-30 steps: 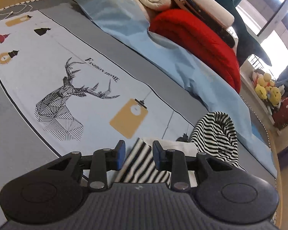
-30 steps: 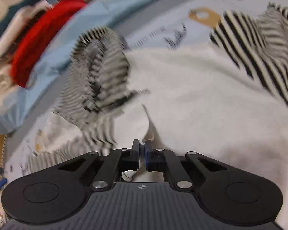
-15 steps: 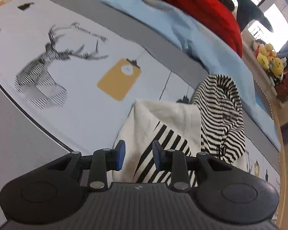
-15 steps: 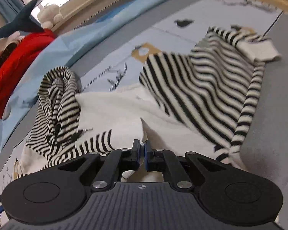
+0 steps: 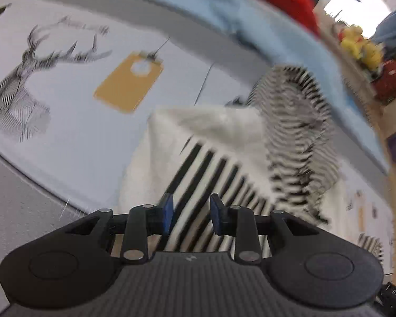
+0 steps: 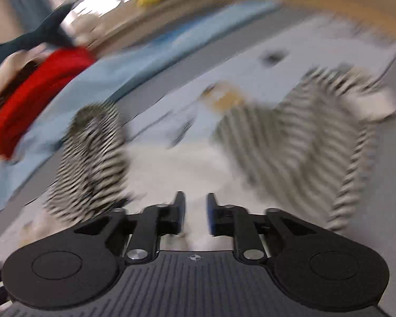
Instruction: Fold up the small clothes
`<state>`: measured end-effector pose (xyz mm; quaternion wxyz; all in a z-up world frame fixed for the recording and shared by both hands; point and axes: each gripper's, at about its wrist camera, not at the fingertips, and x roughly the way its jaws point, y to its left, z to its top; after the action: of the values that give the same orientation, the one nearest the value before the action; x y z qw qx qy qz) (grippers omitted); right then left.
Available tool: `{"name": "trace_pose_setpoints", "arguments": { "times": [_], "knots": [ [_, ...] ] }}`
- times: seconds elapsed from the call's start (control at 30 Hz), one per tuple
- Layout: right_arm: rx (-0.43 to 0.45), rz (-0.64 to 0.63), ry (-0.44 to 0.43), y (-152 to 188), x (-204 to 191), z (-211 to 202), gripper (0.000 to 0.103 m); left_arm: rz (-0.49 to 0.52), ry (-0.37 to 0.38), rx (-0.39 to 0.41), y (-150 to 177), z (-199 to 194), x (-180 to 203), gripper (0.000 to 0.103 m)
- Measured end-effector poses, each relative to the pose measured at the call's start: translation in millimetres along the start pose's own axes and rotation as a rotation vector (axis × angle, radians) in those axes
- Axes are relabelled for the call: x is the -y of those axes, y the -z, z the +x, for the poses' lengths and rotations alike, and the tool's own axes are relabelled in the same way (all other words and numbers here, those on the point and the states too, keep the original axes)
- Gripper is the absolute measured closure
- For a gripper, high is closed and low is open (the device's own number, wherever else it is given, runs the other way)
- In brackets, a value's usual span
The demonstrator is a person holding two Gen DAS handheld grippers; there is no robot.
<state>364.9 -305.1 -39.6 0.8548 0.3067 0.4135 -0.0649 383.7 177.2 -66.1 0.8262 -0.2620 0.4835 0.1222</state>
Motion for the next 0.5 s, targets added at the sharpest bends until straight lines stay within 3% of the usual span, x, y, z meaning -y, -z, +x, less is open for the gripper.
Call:
{"name": "trace_pose_setpoints", "arguments": {
  "times": [0.07, 0.13, 0.3, 0.4, 0.47, 0.5],
  "knots": [
    [-0.159, 0.043, -0.014, 5.4, 9.7, 25.0, 0.069, -0.013, -0.119, -0.044, 3.1, 12.4, -8.6, 0.071],
    [-0.224, 0.055, 0.08, 13.1, 21.1, 37.4, 0.073, -0.03, -0.119, -0.036, 3.1, 9.6, -9.6, 0.071],
    [-0.156, 0.028, 0.037, 6.1, 15.7, 25.4, 0.072, 0.063, -0.032, 0.032, 7.3, -16.6, 21.0, 0.071],
    [-0.204, 0.044, 0.053, 8.6, 19.5, 34.4, 0.072, 0.051, 0.024, -0.065, 18.8, -2.9, 28.0, 0.07],
    [-0.217, 0.058, 0.059, 10.9, 24.8, 36.8, 0.073, 0.026, -0.011, -0.157, 27.5, 15.1, 24.3, 0.07],
    [-0.213, 0.054, 0.06, 8.8, 22.9, 35.5, 0.073, 0.02, -0.015, -0.15, 30.1, 15.9, 23.3, 0.07]
  ]
}}
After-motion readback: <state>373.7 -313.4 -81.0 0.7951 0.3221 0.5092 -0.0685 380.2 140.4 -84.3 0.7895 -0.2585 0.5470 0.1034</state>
